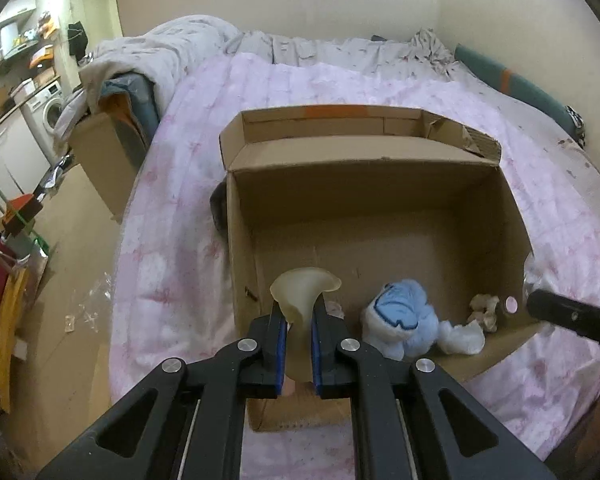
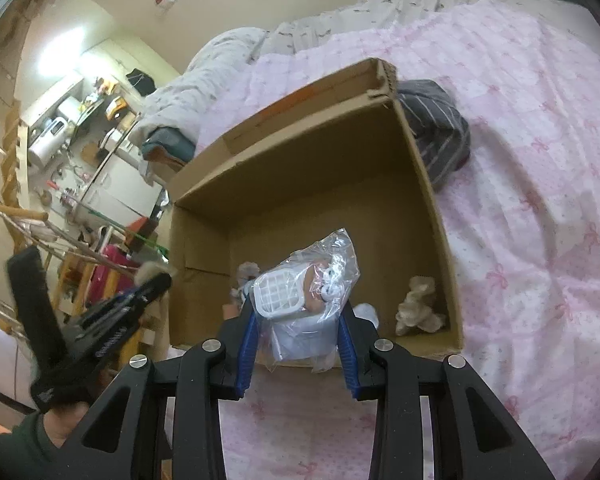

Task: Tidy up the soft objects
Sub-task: 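Carry the sponge and plastic bag into the box and open both grippers, then withdraw both open grippers up from the box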

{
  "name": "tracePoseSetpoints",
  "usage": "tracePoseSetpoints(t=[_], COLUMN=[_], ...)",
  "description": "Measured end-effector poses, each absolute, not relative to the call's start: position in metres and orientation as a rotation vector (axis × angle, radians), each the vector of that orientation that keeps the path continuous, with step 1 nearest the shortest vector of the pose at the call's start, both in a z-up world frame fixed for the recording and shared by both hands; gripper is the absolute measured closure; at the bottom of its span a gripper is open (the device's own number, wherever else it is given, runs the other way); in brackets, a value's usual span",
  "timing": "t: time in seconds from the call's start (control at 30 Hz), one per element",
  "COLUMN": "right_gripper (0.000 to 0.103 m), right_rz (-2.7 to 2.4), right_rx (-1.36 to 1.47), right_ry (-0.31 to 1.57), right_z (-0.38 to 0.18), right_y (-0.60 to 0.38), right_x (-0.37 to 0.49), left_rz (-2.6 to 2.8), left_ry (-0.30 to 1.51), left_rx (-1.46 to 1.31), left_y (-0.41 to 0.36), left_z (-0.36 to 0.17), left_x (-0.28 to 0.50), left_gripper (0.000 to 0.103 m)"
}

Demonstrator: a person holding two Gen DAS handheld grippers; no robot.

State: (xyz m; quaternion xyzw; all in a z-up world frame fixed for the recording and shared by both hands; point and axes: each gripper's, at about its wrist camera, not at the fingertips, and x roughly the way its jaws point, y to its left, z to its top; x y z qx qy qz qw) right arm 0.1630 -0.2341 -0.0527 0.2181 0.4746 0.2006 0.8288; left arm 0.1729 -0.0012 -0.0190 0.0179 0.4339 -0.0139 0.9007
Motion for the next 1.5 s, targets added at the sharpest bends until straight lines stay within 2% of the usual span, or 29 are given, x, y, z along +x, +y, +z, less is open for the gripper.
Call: tracePoseSetpoints(t=[0.8,0.83,0.9,0.93,0.97,1.03,1.1,1.13,1.37,1.5], right_gripper=[0.065,0.065,0.064,0.064,0.062,0.056,0.044,0.035,0.011,0.01], right_rz=[0.35,0.35,0.35,0.351,0.351,0.349,0.348,0.357,0.327,0.329], right_rx=[0.307,0.306,0.305,0.306,0.308,0.311,0.313,0.32,0.274,0.285], right_ry=[1.101,1.099,1.094,1.094,1.094,1.091,1.084,1.08,1.027,1.002], right_z=[-0.075,-0.074,-0.074,-0.074,-0.074,-0.074,-0.073,-0.072,-0.064,-0.059], right_y=[-0.21,-0.21,-0.209,-0.208,-0.208,-0.209,-0.208,-0.208,-0.206,-0.21], right_x=[0.167,0.166,0.167,0.168,0.168,0.168,0.168,0.169,0.167,0.166], left_rz=[-0.096,-0.094,-0.078,-0.064,-0.043,-0.037,-0.047,-0.044,-0.03,-0.032], left_ry=[0.993,0.998,1.008,1.002,0.986,0.956,0.963,0.964,0.968,0.941], left_rx=[0.019,0.018,0.03,0.04,0.053,0.061,0.059,0.059,0.033,0.013], left_y=[-0.009,-0.009,-0.009,-0.009,-0.009,-0.009,-0.01,-0.01,-0.004,-0.001], left_z=[-0.037,-0.037,-0.038,-0.038,-0.036,-0.033,-0.033,-0.033,-0.03,-0.023], left_x=[0.171,0.171,0.172,0.171,0.17,0.168,0.168,0.168,0.169,0.164], left_gripper=[0.084,0.08,0.061,0.044,0.035,0.034,0.033,0.033,0.033,0.033])
